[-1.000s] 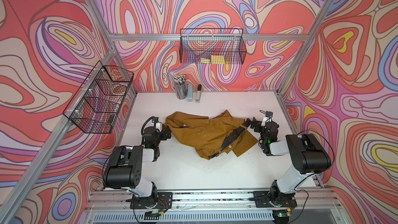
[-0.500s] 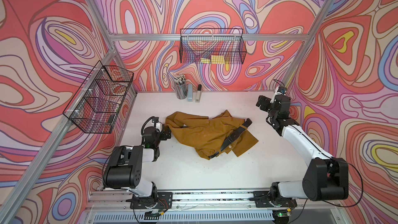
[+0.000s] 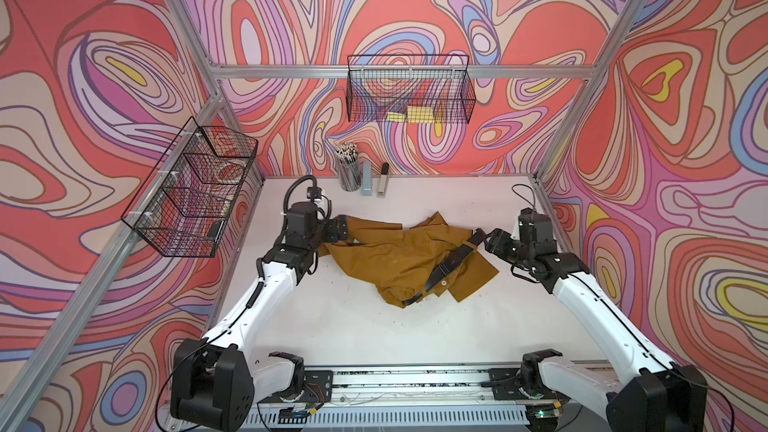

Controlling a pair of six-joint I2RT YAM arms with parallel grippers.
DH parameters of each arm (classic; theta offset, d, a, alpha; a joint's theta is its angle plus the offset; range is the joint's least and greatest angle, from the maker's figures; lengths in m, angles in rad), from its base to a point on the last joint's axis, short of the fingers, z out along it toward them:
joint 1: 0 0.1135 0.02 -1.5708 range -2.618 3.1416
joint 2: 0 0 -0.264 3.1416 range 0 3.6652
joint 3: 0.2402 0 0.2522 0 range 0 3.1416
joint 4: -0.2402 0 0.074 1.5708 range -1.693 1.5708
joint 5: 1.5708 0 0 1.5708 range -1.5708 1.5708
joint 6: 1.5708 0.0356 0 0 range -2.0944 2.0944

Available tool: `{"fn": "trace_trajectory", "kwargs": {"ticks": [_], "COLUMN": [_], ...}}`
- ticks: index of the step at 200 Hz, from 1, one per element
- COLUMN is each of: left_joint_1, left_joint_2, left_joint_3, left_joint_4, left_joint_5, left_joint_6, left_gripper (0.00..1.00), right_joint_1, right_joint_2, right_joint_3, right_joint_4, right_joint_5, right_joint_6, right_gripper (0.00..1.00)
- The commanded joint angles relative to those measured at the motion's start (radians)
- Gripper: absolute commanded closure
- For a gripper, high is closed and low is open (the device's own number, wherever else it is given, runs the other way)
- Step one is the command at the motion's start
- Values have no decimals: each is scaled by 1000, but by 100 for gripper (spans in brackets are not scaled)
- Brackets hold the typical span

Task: Remove the belt from the trousers
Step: Adjust the trousers at the center of the board.

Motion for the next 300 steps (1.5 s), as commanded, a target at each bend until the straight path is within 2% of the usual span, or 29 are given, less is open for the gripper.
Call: {"fn": "trace_trajectory", "kwargs": {"ticks": [1,18,35,51,83,120,140,187,207,215,231,240,259,271,300], "left_joint_1": [-88,-161,-217,-247,-270,-275,-275,-275,-277,-279,-283,-288,-300,-322,-465], "left_joint_2": [-24,10,83,152,228,257,273,300,308,306,287,271,217,182,124], "left_joint_3": [-36,-41,-5,46,120,127,113,74,39,19,-33,-67,-157,-212,-327], "left_joint_4": [-157,-135,-140,-149,-134,-114,-111,-61,-36,-27,-12,-3,35,60,208], "left_joint_5": [-73,-85,-86,-73,-28,22,38,82,98,103,102,98,99,86,4], "left_joint_6": [-17,1,29,43,34,34,28,-27,-68,-81,-117,-134,-187,-234,-354], "left_gripper": [0,0,0,0,0,0,1,3,7,9,10,10,11,12,14], "right_joint_1": [182,294,368,407,428,431,431,431,430,424,407,398,367,355,355], "right_joint_2": [50,119,233,346,424,421,417,447,475,497,535,554,597,629,715], "right_joint_3": [74,114,201,279,260,242,212,174,192,226,333,393,504,582,771], "right_joint_4": [-169,-137,-157,-241,-204,-229,-225,-203,-134,-139,-171,-191,-225,-247,-273], "right_joint_5": [92,89,81,101,69,148,152,147,170,189,232,256,260,250,198], "right_joint_6": [318,448,483,532,626,658,690,694,599,538,404,329,178,67,-264], "right_gripper": [33,30,28,21,22,26,26,19,29,40,68,78,88,90,99]}}
